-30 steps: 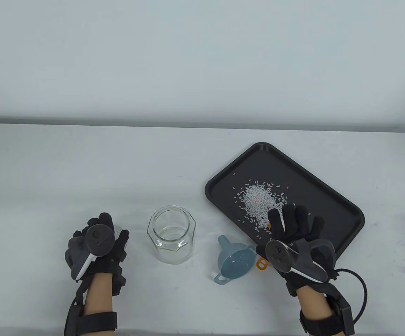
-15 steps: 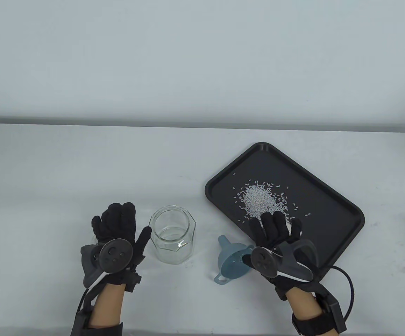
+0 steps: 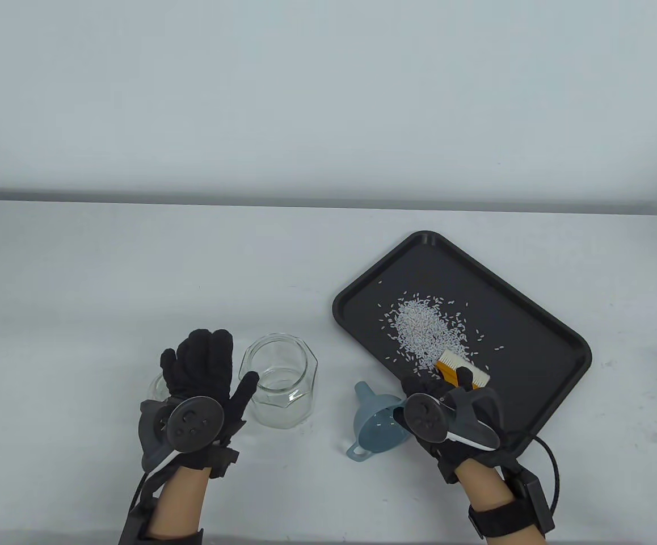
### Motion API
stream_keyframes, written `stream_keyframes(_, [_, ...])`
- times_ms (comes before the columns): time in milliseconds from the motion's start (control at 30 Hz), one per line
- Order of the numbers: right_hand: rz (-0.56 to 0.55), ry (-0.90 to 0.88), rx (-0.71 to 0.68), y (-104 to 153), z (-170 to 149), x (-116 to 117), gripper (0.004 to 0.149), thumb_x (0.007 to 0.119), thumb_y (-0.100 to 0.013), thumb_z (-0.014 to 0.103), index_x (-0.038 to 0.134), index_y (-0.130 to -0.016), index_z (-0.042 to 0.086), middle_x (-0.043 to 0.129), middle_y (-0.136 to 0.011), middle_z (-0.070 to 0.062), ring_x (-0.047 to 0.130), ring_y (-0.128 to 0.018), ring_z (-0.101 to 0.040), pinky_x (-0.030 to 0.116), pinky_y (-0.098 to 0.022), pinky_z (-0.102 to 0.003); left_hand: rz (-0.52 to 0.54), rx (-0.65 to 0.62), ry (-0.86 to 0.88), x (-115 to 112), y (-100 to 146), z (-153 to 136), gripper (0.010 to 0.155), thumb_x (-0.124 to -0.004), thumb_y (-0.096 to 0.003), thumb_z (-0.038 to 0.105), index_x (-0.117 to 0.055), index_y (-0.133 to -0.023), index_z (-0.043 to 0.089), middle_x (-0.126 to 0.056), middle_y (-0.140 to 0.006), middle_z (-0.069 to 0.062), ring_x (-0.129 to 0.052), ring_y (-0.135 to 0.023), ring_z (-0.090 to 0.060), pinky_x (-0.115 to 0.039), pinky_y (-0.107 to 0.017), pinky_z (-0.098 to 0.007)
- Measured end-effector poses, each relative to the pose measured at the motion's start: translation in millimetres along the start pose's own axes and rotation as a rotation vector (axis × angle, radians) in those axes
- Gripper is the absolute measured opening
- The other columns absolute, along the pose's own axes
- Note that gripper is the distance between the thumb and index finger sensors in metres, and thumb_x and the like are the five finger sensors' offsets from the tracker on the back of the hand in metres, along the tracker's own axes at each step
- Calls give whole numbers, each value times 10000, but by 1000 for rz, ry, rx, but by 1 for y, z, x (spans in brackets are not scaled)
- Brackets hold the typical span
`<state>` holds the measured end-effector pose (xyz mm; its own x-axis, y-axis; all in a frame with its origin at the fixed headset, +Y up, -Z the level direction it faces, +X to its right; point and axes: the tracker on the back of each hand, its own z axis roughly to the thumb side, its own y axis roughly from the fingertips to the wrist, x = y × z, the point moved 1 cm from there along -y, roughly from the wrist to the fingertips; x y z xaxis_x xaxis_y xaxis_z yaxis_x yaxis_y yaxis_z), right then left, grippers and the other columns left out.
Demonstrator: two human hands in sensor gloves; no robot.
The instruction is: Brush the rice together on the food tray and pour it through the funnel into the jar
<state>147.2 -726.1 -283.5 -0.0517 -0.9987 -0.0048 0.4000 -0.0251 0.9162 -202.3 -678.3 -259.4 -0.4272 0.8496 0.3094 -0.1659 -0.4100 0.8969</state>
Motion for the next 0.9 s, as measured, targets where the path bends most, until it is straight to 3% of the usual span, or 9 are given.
stream_keyframes(133, [-19, -61, -23, 1, 0, -2, 516, 673, -474, 487, 810, -764, 83, 960, -614, -11, 1003, -572, -317, 471, -573, -738, 6, -20, 15, 1, 0, 5, 807, -664, -545, 459, -390, -1124, -34, -395, -1069, -455, -473, -906, -755, -250, -607, -856])
stream_keyframes(300, [-87, -167, -43, 3, 0, -11, 488, 673, -473, 484, 827, -703, 81, 954, -519, 16, 1005, -488, -282, 456, -573, -740, 25, -51, 29, 4, 2, 15, 803, -663, -546, 460, -403, -1122, -34, -405, -1067, -457, -481, -904, -755, -251, -605, -857])
stream_keyframes(400, [-205, -334, -18, 7, -5, -20, 489, 673, -475, 484, 832, -685, 72, 951, -481, 29, 1007, -446, -266, 461, -563, -738, 63, -78, 23, 6, 4, 23, 798, -662, -546, 463, -422, -1118, -38, -437, -1060, -454, -505, -895, -750, -256, -603, -858])
stream_keyframes(567, [-364, -616, 14, 16, -16, -32, 491, 669, -484, 485, 829, -685, 66, 949, -479, 29, 1005, -440, -265, 489, -551, -731, 109, -187, 68, 7, 8, 47, 784, -668, -542, 467, -469, -1107, -39, -518, -1041, -435, -586, -871, -724, -277, -601, -857])
stream_keyframes(900, [-459, -684, -82, 24, -7, -48, 492, 658, -490, 495, 814, -702, 80, 940, -503, 40, 1001, -469, -257, 551, -555, -703, 74, -368, 145, -6, 18, 95, 722, -681, -534, 474, -635, -1040, -39, -795, -887, -332, -842, -707, -589, -319, -607, -857])
